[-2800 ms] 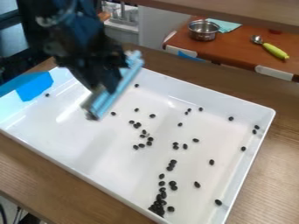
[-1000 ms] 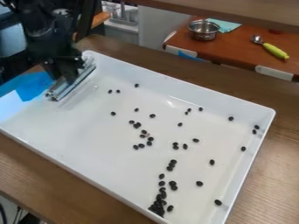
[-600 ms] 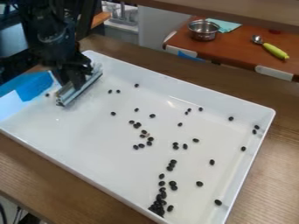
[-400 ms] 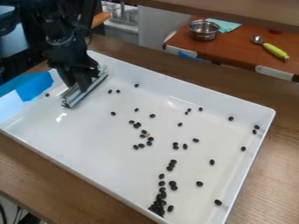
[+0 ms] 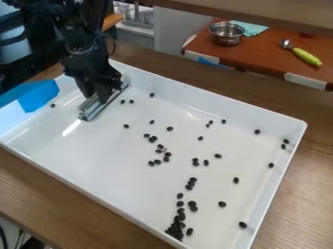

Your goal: Sweep into pile

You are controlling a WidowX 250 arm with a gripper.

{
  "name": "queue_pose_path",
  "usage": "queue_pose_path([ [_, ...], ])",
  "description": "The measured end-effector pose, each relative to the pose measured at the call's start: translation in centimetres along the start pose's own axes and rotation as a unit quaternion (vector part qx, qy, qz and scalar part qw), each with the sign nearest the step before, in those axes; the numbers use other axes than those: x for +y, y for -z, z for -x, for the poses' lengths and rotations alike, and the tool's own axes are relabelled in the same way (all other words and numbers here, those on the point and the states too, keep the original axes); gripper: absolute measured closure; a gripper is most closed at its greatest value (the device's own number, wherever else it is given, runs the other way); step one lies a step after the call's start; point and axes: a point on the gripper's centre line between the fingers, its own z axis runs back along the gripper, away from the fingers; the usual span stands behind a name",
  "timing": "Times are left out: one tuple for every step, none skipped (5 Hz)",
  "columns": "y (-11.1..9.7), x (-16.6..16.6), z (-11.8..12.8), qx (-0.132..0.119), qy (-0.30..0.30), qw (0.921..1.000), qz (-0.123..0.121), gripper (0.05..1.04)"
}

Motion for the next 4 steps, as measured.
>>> queue_pose_path([
  [0.1,-1.3,0.1,0.002,0.012,0.9999,0.004,0.744],
  [-0.2,-3.4,0.7,0.005,0.030,0.9994,0.016,0.744],
  [-0.5,-4.9,1.2,0.005,0.041,0.9988,0.026,0.744],
  [-1.0,-6.9,1.9,0.009,0.055,0.9976,0.042,0.744],
])
